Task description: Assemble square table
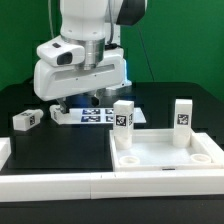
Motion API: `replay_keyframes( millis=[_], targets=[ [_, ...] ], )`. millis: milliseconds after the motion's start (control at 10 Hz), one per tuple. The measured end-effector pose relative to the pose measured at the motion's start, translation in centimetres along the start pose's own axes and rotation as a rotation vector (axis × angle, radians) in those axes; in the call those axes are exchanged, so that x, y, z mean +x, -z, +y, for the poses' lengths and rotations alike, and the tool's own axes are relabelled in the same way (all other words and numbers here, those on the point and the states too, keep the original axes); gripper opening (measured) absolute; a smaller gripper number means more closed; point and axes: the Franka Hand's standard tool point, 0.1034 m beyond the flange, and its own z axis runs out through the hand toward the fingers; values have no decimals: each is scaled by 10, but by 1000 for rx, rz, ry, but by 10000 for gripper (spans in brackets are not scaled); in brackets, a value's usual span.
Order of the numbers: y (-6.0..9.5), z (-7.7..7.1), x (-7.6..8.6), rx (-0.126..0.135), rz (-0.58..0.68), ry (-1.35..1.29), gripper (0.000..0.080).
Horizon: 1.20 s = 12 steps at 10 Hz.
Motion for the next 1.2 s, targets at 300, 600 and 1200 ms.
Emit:
replay_keyframes(
  millis=[300, 600, 1200],
  targets=[
    [-2, -13, 5, 65, -214, -12, 648],
    [-7, -18, 5, 87, -450, -39, 648],
    [-13, -15, -19, 94, -487, -45, 648]
  ],
)
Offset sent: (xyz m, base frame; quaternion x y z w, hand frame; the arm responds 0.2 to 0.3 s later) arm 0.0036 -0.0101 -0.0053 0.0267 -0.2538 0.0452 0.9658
